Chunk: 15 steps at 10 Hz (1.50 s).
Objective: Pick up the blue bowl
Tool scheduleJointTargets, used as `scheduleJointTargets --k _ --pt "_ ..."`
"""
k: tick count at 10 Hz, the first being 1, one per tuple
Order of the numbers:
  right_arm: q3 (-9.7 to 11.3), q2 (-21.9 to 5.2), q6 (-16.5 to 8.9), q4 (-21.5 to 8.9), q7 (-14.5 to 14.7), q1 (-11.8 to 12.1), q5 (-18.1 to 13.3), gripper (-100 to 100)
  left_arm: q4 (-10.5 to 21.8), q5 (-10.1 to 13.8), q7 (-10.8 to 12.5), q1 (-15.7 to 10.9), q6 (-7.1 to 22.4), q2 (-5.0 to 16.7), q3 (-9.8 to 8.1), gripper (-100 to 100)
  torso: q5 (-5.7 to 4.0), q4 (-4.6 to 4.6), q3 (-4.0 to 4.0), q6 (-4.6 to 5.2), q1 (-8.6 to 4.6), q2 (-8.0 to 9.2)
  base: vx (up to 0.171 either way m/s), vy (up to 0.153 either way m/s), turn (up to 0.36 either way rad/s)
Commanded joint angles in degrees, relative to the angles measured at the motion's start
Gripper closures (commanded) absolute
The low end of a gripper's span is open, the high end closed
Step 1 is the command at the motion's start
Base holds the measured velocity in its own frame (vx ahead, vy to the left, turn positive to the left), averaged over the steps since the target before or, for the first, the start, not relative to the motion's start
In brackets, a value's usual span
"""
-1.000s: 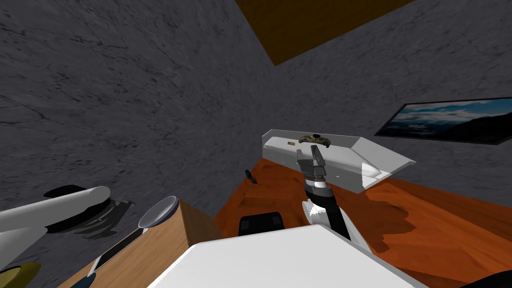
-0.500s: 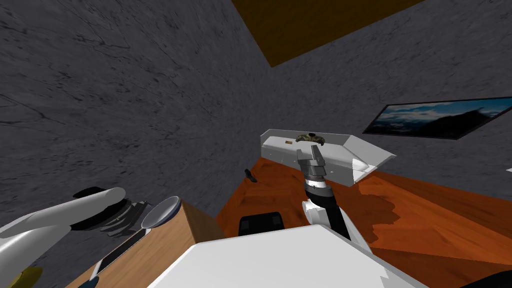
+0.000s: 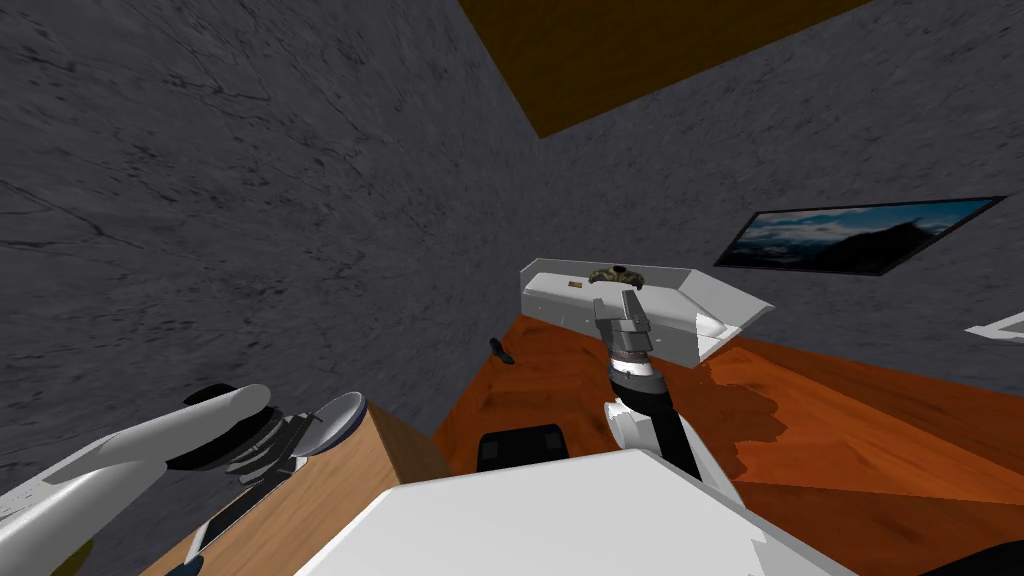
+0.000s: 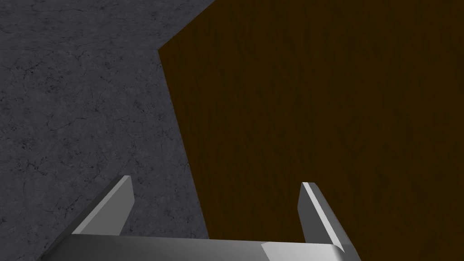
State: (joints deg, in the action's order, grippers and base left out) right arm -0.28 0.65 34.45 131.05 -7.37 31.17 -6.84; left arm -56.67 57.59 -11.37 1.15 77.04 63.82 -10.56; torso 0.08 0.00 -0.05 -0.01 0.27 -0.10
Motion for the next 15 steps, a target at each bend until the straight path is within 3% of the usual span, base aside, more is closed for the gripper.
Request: scheduleJointTargets --k 1,2,3,4,8,9,10,14,15 --pt "0.0 0.0 0.0 0.0 0.0 0.0 0.0 0 1.72 -0.04 -1.0 -0.93 -0.47 -0.33 0.63 -100 0.0 0.0 0.0 0.0 0.0 0.0 -0.001 0.011 -0.002" --pt "0.0 0.0 0.0 0.0 0.0 0.0 0.0 0 0.96 -0.01 -0.49 -0.5 -0.23 -0.23 0.39 -100 -0.02 0.0 -0.02 0.0 -0.08 -0.03 0.0 0.0 0.0" --pt "0.0 0.0 0.0 0.0 0.0 0.0 0.0 0 1.07 -0.01 -0.6 -0.54 -0.29 -0.25 0.43 0 -0.04 -0.01 -0.02 0.0 -0.13 -0.04 0.0 0.0 0.0" --pt "0.0 0.0 0.0 0.0 0.0 0.0 0.0 0 2.66 -0.86 0.14 -1.22 -1.05 -1.01 0.49 -100 -0.05 -0.01 -0.02 0.0 -0.14 -0.04 -0.073 0.034 -0.177" --pt "0.0 0.0 0.0 0.0 0.0 -0.01 0.0 0 6.4 -2.85 1.84 -2.81 -2.85 -2.8 0.63 -100 -0.01 0.08 0.21 0.0 -0.03 0.36 -0.113 0.035 -0.186" --pt "0.0 0.0 0.0 0.0 0.0 -0.02 0.0 0 5.76 -2.48 1.5 -2.62 -2.4 -2.43 0.61 -100 -0.02 0.09 0.22 0.01 -0.03 0.39 -0.054 0.015 -0.041" --pt "0.0 0.0 0.0 0.0 0.0 0.0 0.0 0 5.92 -2.54 1.56 -2.7 -2.52 -2.49 0.63 100 -0.03 0.06 0.14 -0.04 -0.06 0.22 -0.009 0.003 0.008" --pt "0.0 0.0 0.0 0.0 0.0 0.0 0.0 0 5.9 -2.55 1.56 -2.69 -2.5 -2.42 0.61 100 0.05 -0.02 -0.05 -0.01 -0.02 -0.08 -0.001 0.0 0.001" --pt "0.0 0.0 0.0 0.0 0.0 0.0 0.0 0 5.9 -2.55 1.56 -2.68 -2.5 -2.43 0.61 0 0.04 -0.02 -0.05 -0.01 -0.02 -0.08 0.0 0.0 0.0"
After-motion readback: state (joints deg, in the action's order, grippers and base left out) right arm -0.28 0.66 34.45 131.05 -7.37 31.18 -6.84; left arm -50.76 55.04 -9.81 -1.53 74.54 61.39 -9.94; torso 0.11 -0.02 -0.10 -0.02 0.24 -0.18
